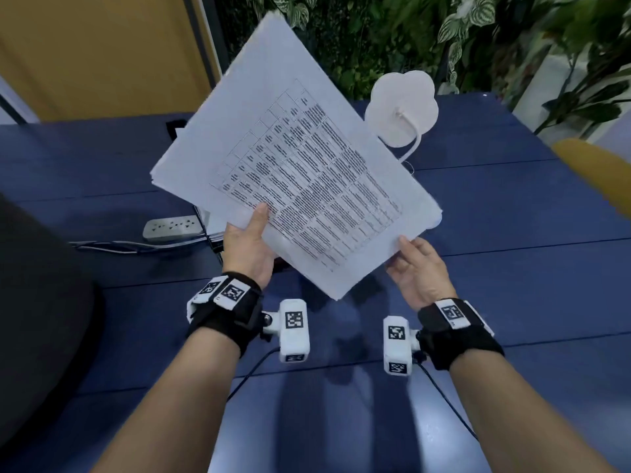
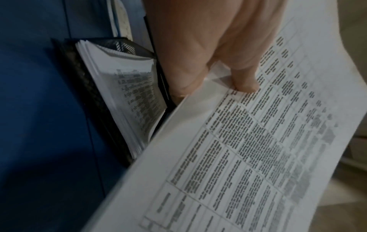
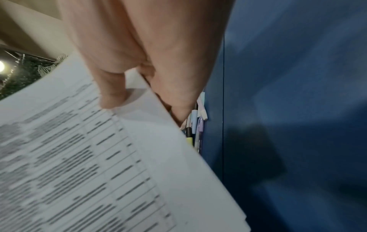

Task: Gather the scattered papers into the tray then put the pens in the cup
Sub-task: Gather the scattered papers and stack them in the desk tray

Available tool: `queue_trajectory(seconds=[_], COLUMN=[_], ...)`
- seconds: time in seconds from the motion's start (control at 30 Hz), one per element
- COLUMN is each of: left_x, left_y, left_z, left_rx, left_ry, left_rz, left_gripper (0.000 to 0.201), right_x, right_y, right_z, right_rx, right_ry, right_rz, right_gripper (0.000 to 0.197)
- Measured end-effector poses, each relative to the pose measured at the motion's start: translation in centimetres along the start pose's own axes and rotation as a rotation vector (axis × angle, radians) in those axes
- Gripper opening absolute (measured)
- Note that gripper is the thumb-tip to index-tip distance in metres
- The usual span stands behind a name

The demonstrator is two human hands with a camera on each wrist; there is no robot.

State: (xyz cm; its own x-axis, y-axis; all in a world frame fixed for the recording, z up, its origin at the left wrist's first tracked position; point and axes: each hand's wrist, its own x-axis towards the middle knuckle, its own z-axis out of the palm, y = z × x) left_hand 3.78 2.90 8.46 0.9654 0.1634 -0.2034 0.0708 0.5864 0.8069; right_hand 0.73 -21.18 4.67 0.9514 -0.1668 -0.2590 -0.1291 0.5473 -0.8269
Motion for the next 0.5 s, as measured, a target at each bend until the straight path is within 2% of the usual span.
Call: queue_trajectory(seconds=[0.1, 0.17, 0.27, 0.33, 0.4, 0.5], left_x=[-0.1, -0.1, 0.3, 0.6, 0.8, 0.9], left_y=[-0.8, -0.9, 0.1, 1.1, 1.5, 1.3], left_z=[0.0, -0.6, -2.4, -3.4, -3.9, -4.3], left_rx=[0.049, 0.126, 0.082, 0.097, 0.232, 0.472], left_ry=[-0.003, -0.013, 0.006, 0.006, -0.053, -0.073], left_rz=[-0.056, -0.031, -0.034, -0.048, -0.058, 0.038], left_gripper=[0.04, 0.034, 0.045, 0.037, 0.026, 0.013], right_x=[-0.1, 0.1, 0.6, 0.6, 0.7, 0.9], right_y=[-0.1, -0.4, -1.3, -1.8, -2.1, -2.5], right_z=[1.0, 1.0, 0.1, -0.5, -1.0, -1.2], right_rx=[0.029, 0.012, -0.108, -0.196, -0.248, -0.301], right_ry=[-0.068, 0.008, 0.148, 0.176, 0.168, 0.132], right_rz=[0.011, -0.024, -0.126, -0.195, -0.23, -0.275], right_gripper=[0.028, 0.031, 0.028, 0.025, 0.025, 0.024])
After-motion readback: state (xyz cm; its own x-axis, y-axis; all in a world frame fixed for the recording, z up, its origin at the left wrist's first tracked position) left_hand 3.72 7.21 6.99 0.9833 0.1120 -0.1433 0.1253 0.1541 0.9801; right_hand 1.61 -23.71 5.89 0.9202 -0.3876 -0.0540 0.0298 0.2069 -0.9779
